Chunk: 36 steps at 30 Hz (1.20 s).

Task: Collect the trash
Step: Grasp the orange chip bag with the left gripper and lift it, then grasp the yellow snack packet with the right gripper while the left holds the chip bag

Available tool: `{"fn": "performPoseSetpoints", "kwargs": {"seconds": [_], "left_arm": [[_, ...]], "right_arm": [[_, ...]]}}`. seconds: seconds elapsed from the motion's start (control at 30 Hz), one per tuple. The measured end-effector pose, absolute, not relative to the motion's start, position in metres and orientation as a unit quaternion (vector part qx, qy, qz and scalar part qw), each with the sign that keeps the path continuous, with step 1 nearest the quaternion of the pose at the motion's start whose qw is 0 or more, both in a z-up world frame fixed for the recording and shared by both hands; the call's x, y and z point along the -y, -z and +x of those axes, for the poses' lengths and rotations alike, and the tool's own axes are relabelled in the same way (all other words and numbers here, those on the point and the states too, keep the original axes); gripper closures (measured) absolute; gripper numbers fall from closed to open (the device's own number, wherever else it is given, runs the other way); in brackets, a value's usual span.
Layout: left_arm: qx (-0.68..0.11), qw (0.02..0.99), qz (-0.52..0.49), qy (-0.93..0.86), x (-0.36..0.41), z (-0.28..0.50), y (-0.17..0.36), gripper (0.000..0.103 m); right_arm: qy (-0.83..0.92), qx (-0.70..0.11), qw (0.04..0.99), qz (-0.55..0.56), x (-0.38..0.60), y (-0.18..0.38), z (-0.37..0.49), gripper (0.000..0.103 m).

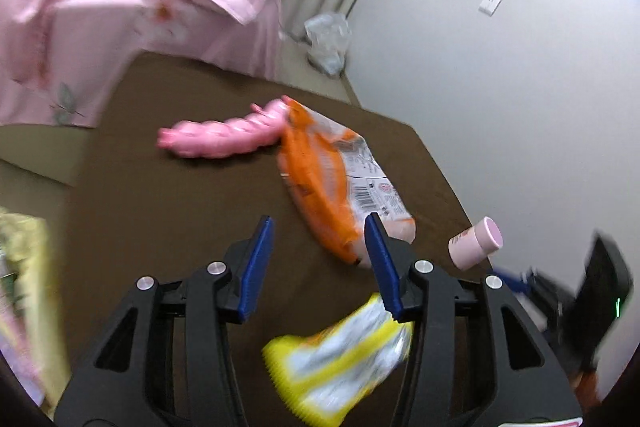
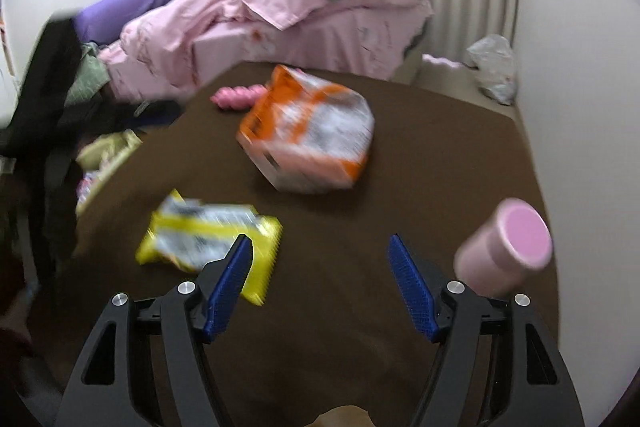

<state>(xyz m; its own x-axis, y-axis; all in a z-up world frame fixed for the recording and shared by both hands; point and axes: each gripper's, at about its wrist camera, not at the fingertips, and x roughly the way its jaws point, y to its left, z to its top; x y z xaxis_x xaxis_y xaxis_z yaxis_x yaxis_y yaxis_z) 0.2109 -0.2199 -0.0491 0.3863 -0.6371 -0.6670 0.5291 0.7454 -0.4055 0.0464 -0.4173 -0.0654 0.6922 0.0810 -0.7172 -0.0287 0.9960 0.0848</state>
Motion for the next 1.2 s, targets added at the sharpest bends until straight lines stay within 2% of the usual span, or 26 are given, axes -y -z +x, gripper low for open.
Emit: {"fn": "performPoseSetpoints", "kwargs": {"seconds": [0.17,0.27,0.37,0.57,0.7,0.9,1.2], "left_arm": [[-0.486,0.81,-0.06,0.324,0.27,0.232,0.074,0.058],[-0.505,0.802,-0.046,0.317,0.281,0.236,0.084,0.091],[-0.491,0.808,-0.052,0.323,0.273,0.23,0.074,0.096],[-0.432,0.847,-0.07,0.302,0.203,0.209,0.024,0.096],[-0.416,0.863,-0.079,0.276,0.155,0.195,0.008,0.096],[-0.425,0.872,-0.096,0.224,0.093,0.177,0.017,0.096],[-0.446,0.865,-0.117,0.198,0.057,0.159,0.046,0.096]], "right_arm": [[-0.015,-0.398,0.916,0.051,0.434,0.079,0.027,0.036],[-0.014,-0.396,0.916,0.06,0.44,0.084,0.022,0.036],[-0.022,-0.386,0.919,0.073,0.441,0.084,0.021,0.036],[-0.08,-0.383,0.917,0.077,0.427,0.086,0.029,0.036],[-0.134,-0.38,0.914,0.049,0.4,0.084,0.04,0.036],[-0.205,-0.377,0.903,0.002,0.374,0.077,0.069,0.036],[-0.207,-0.423,0.881,0.041,0.372,0.093,0.098,0.036]]}}
